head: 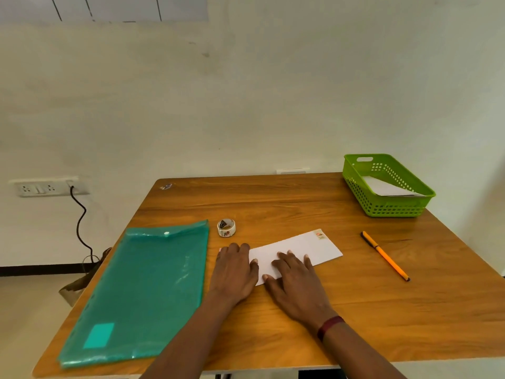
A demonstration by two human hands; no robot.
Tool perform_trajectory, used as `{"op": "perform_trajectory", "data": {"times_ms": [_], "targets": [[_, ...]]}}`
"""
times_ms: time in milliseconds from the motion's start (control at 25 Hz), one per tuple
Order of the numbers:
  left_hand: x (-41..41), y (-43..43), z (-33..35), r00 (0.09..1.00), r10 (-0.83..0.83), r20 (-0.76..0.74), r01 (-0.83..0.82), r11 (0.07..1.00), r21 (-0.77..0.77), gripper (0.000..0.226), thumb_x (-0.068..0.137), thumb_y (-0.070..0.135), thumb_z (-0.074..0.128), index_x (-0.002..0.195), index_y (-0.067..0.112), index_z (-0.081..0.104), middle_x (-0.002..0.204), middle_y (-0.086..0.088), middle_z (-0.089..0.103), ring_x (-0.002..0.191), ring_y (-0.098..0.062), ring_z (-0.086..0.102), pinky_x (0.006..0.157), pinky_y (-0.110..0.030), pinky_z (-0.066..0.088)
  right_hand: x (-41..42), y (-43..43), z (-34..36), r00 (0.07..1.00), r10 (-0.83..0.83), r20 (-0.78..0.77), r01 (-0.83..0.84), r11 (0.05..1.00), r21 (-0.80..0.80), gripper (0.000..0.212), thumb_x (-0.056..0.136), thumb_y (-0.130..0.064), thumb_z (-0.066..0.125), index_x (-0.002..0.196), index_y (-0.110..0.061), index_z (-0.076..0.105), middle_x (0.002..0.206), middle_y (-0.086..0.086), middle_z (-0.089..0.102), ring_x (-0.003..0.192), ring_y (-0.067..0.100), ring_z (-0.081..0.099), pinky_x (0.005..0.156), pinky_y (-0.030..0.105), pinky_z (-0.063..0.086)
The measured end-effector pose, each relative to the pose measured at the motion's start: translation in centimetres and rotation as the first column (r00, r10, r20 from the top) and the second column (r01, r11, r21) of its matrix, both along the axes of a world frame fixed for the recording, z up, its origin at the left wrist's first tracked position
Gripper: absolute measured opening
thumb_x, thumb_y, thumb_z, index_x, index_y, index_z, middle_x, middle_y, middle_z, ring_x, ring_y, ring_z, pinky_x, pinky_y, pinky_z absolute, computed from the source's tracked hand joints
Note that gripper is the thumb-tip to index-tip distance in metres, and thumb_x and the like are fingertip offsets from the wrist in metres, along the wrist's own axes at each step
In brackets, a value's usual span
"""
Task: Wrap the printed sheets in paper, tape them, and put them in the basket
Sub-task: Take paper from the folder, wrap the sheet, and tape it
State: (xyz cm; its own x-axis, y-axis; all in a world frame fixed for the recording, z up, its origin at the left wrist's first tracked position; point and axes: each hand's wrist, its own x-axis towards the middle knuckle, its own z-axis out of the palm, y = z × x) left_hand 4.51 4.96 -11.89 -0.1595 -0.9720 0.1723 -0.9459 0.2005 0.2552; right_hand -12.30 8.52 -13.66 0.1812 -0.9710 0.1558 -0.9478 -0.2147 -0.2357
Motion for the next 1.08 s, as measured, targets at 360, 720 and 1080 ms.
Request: {"op": "perform_trajectory", "data": {"times_ms": [360,720,1080], "targets": [[-1.2,-1.2,3.0,0.810,0.395,-0.433,-0.106,0.825,0.555,0.035,0.091,0.051,0.058,0.099,0.018,0.055,0.094,-0.003,0.065,0.070,-0.014,0.058,0.054,-0.026,0.048,-0.1,0.5,0.2,0.996,-0.003,0.093,-0.003,0.998,0.064,0.061,0.098,-0.060,0.013,0.145,-0.030,0.039,0.163,0.002,0.017,0.151,0.019,0.004,0.120,0.033,0.002],[-2.4,0.7,1.9,0.580,0.445,-0.683,0.034,0.824,0.566,0.026,0.099,0.035,0.054,0.117,0.016,0.053,0.095,-0.008,0.066,0.060,-0.015,0.056,0.046,-0.021,0.044,-0.7,1.0,0.5,0.875,-0.162,0.456,0.229,0.969,-0.096,0.039,0.098,-0.041,0.049,0.129,-0.020,0.060,0.142,0.002,0.050,0.130,0.017,0.047,0.100,0.026,0.042],[-4.3,1.0,2.0,0.406,0.453,-0.794,-0.002,0.869,0.495,0.031,0.099,0.036,0.052,0.126,0.020,0.049,0.107,-0.003,0.063,0.073,-0.019,0.062,0.052,-0.021,0.046,-1.3,1.8,3.2,0.277,-0.503,0.818,0.302,0.854,0.423,0.022,0.099,-0.034,0.051,0.098,-0.019,0.066,0.080,0.007,0.069,0.062,0.020,0.063,0.049,0.028,0.047]]}}
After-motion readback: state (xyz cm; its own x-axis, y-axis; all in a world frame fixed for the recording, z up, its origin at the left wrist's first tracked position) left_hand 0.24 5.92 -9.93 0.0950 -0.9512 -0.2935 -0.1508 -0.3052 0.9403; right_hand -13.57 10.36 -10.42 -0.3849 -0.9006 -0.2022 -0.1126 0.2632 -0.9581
